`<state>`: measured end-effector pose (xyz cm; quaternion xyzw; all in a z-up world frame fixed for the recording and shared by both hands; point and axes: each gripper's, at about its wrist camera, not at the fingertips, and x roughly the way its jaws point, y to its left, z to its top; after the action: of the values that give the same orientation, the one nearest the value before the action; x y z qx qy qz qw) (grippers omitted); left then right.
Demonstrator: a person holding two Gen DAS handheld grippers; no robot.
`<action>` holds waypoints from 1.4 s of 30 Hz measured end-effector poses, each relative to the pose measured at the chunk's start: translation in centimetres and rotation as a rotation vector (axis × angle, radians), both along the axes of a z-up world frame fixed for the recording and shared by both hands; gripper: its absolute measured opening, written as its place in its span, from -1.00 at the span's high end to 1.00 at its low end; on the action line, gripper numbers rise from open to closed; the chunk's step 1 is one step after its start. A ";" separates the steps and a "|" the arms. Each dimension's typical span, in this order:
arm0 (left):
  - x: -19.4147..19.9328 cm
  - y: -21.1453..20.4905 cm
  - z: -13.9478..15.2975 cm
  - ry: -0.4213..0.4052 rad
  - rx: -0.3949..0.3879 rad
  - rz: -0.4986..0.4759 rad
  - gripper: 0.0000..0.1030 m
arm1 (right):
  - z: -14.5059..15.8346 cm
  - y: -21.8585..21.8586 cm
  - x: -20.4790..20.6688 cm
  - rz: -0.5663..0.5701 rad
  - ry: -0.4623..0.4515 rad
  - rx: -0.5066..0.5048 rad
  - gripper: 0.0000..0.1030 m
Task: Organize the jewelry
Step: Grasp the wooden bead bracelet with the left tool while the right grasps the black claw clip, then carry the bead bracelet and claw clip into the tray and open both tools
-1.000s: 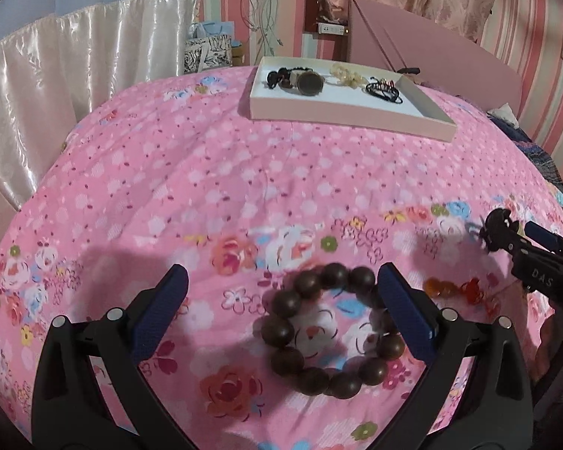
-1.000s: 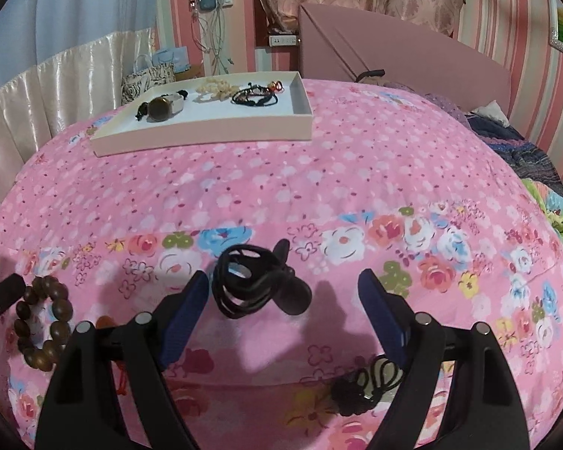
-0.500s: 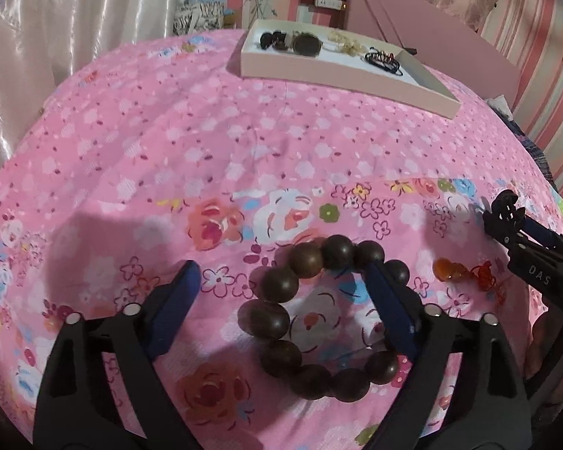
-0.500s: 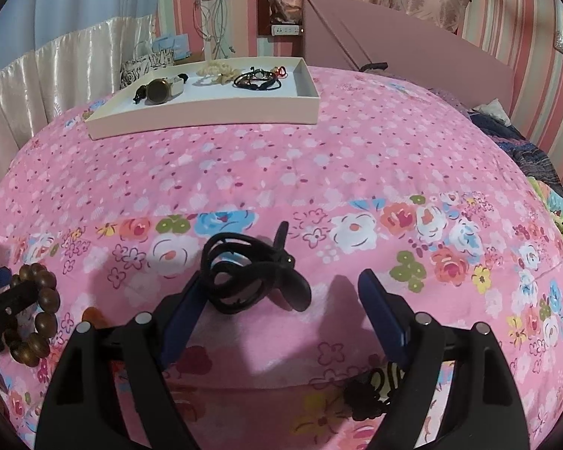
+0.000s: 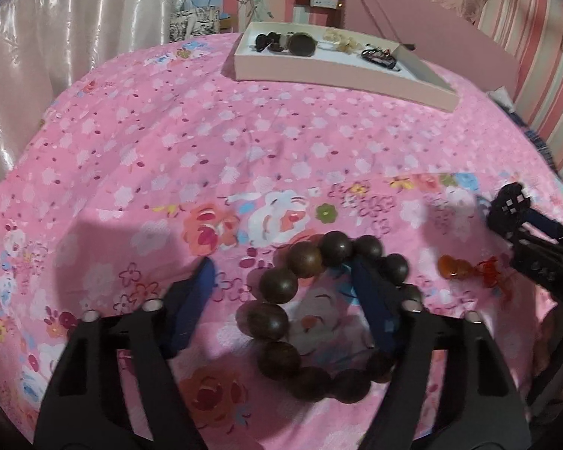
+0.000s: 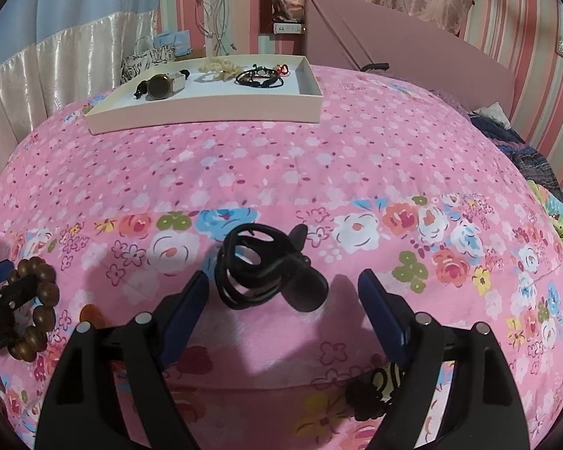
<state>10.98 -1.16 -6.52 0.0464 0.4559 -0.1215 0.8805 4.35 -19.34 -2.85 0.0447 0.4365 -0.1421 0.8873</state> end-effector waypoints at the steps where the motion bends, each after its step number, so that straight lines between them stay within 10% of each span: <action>1: -0.1 0.0 0.0 -0.002 0.005 -0.001 -0.32 | 0.0 0.0 0.0 0.001 0.001 0.000 -0.59; 19: -0.2 -0.8 -0.2 -0.023 0.045 -0.033 -0.05 | 0.1 -0.1 -0.1 0.013 -0.011 0.034 -0.43; 29: -0.1 -1.0 -0.2 -0.029 0.041 -0.045 0.49 | 0.0 0.1 0.4 0.041 -0.006 0.054 -0.04; 42: 0.1 -0.6 -0.2 -0.013 0.001 -0.035 0.50 | 0.0 0.1 0.3 0.055 -0.015 0.061 -0.04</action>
<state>11.07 -1.78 -6.75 0.0556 0.4493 -0.1362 0.8812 4.63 -19.28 -2.85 0.0608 0.4350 -0.1039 0.8923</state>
